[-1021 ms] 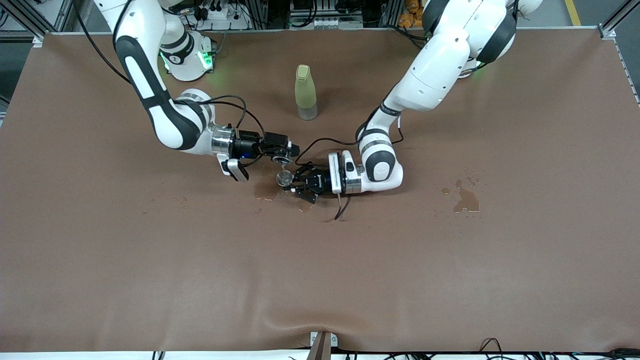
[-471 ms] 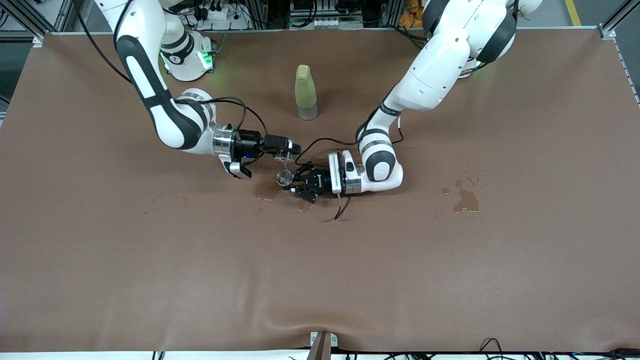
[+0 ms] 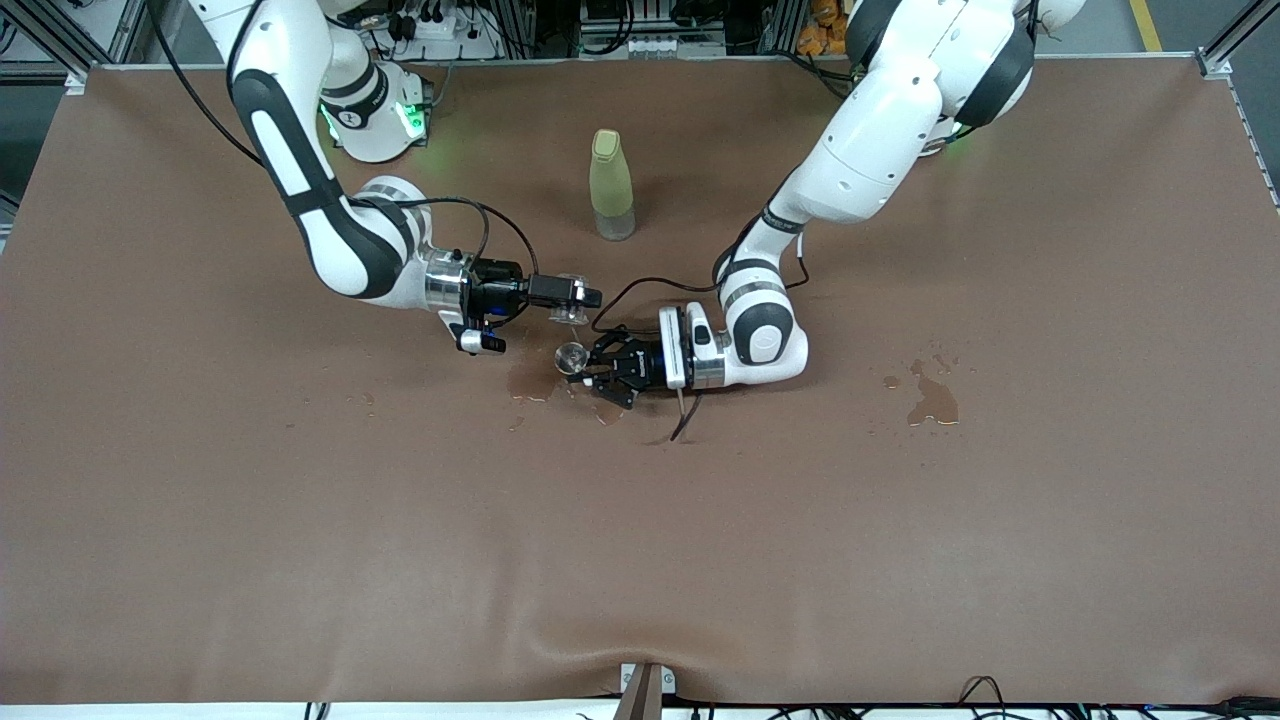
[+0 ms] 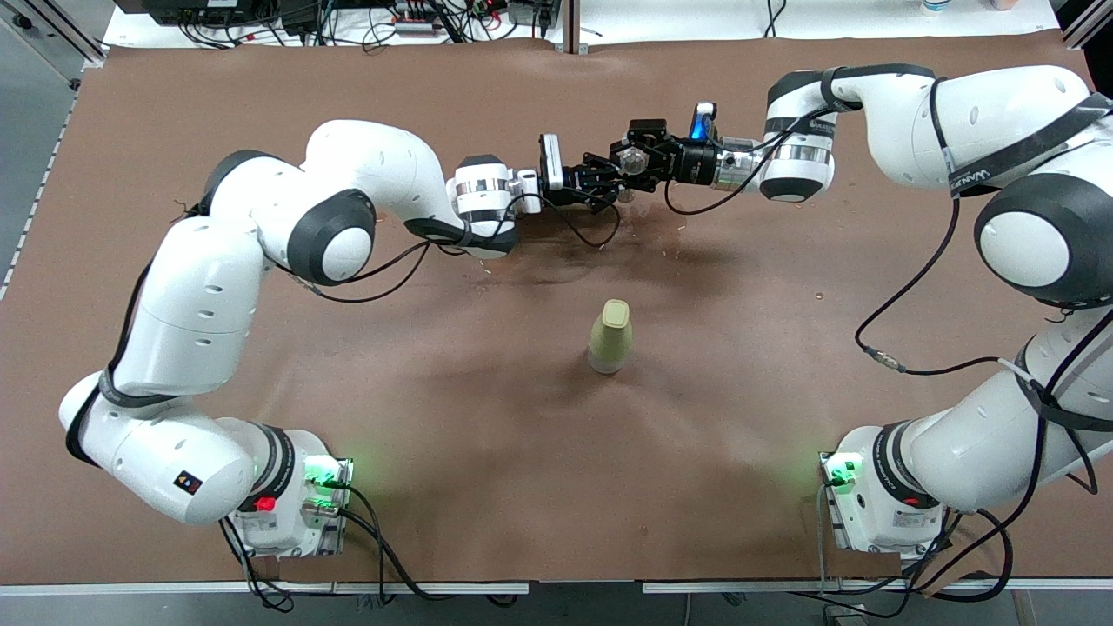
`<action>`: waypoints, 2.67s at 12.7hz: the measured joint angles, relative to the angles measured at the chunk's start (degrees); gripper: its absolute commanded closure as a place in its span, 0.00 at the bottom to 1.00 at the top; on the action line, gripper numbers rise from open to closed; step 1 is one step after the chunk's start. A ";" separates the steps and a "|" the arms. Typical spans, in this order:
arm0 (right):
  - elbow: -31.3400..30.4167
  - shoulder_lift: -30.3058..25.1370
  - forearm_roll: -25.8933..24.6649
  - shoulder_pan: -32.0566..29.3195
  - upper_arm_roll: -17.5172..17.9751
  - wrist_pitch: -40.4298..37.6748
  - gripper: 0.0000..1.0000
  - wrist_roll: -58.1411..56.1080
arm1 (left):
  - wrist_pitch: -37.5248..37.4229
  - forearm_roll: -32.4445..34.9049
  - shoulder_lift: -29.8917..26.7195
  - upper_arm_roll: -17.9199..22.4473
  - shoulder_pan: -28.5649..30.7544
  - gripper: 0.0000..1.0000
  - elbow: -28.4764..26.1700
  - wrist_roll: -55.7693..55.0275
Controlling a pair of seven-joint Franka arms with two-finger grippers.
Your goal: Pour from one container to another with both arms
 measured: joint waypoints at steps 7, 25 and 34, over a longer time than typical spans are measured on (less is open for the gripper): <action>1.45 -1.30 -5.52 -1.65 -1.33 0.57 1.00 -23.10 | -0.11 -0.48 -0.26 -0.66 0.62 1.00 0.17 0.00; 8.19 -1.46 -43.97 -30.25 -5.12 -17.77 1.00 -64.86 | 0.74 9.57 -6.66 0.06 18.26 1.00 -0.19 -13.71; 11.73 -0.36 -58.91 -37.05 -12.48 -24.56 1.00 -80.01 | -18.83 43.33 -9.37 0.02 42.96 1.00 -4.90 -20.43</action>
